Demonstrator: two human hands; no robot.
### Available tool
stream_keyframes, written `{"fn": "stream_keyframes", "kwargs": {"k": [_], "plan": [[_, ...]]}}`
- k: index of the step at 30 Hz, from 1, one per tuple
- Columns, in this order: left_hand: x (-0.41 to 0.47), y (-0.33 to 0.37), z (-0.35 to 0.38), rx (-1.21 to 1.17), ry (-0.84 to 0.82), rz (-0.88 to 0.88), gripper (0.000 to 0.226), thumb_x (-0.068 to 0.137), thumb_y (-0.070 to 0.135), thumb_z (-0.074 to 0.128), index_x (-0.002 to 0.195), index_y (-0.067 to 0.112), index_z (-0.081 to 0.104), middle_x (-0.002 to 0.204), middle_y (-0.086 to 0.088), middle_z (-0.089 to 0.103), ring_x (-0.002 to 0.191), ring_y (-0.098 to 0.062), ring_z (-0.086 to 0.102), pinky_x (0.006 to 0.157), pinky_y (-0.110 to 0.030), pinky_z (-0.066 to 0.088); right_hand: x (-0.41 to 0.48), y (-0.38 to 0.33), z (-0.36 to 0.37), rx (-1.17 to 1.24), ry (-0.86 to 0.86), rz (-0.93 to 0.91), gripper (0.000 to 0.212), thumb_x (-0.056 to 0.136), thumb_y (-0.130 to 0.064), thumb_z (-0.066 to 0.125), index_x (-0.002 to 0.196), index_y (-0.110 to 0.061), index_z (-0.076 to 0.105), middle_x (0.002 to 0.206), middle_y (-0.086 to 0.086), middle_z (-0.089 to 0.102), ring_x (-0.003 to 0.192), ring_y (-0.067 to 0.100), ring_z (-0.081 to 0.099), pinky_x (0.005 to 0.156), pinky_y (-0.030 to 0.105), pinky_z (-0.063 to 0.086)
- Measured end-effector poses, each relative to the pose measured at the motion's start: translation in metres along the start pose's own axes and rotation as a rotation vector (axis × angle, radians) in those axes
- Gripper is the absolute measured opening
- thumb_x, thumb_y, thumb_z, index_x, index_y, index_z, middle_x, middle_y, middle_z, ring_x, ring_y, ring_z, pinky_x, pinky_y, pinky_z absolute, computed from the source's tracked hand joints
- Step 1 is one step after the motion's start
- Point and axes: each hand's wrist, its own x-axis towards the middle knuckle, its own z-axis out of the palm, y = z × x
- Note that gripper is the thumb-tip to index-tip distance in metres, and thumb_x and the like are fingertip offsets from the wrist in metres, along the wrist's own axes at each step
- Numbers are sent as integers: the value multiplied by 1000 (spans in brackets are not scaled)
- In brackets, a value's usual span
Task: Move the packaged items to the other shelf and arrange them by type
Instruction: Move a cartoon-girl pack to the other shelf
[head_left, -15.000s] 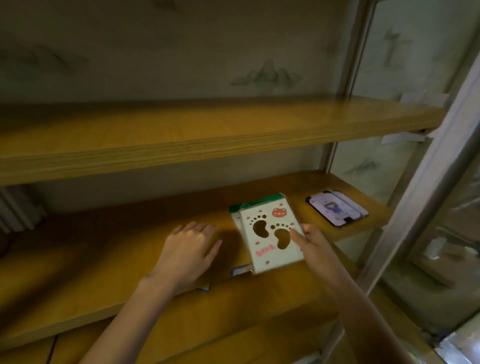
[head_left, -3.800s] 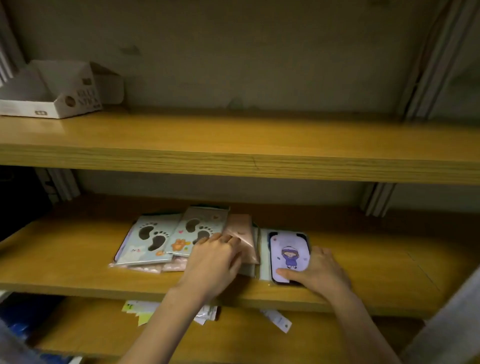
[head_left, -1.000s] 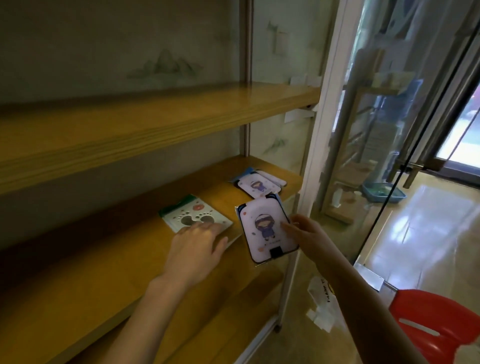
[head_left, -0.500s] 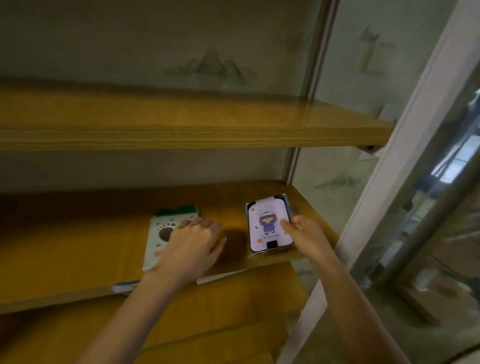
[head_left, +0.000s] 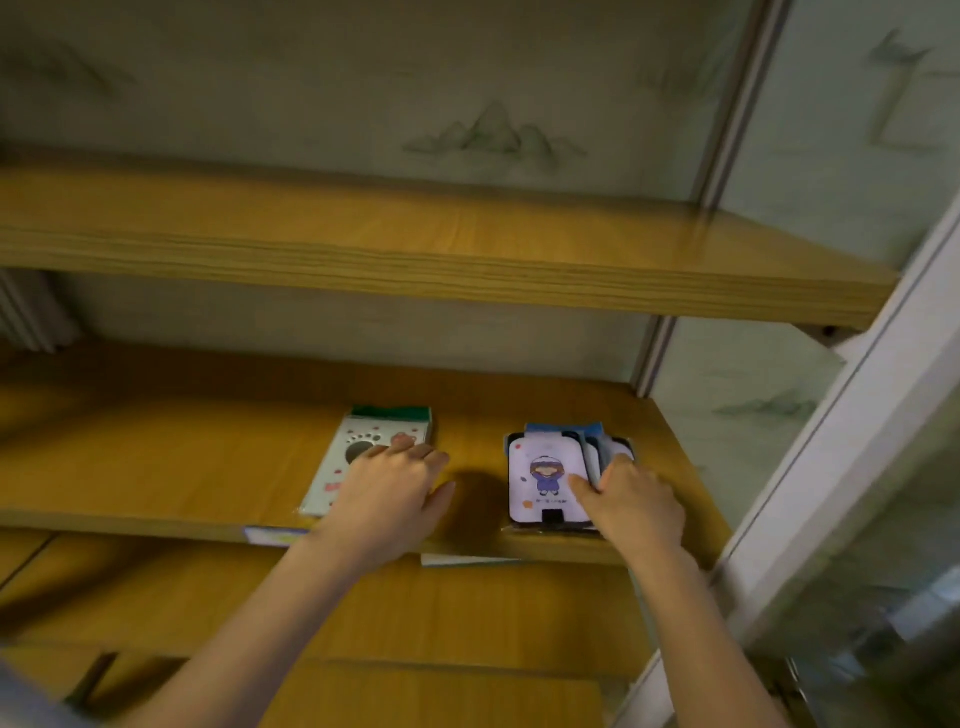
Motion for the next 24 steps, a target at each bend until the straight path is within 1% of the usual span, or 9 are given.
{"fn": "stream_keyframes", "kwargs": {"k": [3,5,7,10,14,17,18,22,24], "plan": [[-5,-1,-1,19,13,-27,43,96,43,33,126,18,50,130,-1,55,124,-18,45,99,-35,39,-2,-6,-6,-34,33,-57,52,89,-52,49,124,-13,47,117,6,57,100,21,60,73,29,49],[-11,-4,-2,29,28,-58,42,96,42,33,126,19,50,129,-1,56,122,-19,47,96,-35,40,-6,-14,-10,-17,34,-152,46,91,-47,48,122,-14,48,122,5,53,109,20,55,83,30,50],[-18,-11,-2,31,30,-81,42,95,42,31,124,19,52,127,0,57,121,-19,48,93,-35,43,-10,-26,-13,3,12,-261,37,94,-42,46,119,-16,50,121,2,54,110,19,53,82,28,47],[-31,-25,-4,27,42,-101,56,88,48,17,116,21,57,120,2,62,116,-18,53,87,-35,48,-20,-51,-16,26,-9,-420,26,94,-40,45,113,-23,53,113,-2,59,106,16,54,79,26,42],[-54,-50,-7,39,74,-170,35,92,37,41,110,17,63,108,0,68,100,-21,62,77,-35,51,-36,-91,-16,48,-72,-591,25,94,-41,45,114,-27,51,113,-7,60,105,12,54,80,27,47],[-78,-72,-7,99,49,-254,36,85,39,42,93,16,68,89,2,71,82,-21,67,64,-32,53,-49,-126,-10,31,-110,-709,28,95,-40,44,120,-29,49,122,-7,57,112,13,53,83,27,43],[-88,-80,-7,113,48,-274,38,84,40,40,91,16,69,86,2,71,80,-21,67,63,-31,53,-54,-138,-8,28,-123,-741,28,95,-40,44,121,-29,48,124,-7,56,113,13,53,84,26,43],[-131,-115,-18,86,58,-394,38,92,39,41,113,14,61,110,-2,67,104,-24,60,86,-37,48,-79,-194,2,13,-179,-872,30,95,-43,42,122,-31,48,124,-9,57,114,13,52,86,26,41],[-155,-137,-25,109,99,-458,38,94,38,43,119,14,58,115,-2,64,110,-24,57,90,-36,46,-94,-225,6,30,-187,-951,30,95,-43,42,123,-31,48,123,-11,57,112,11,52,86,27,41]]}}
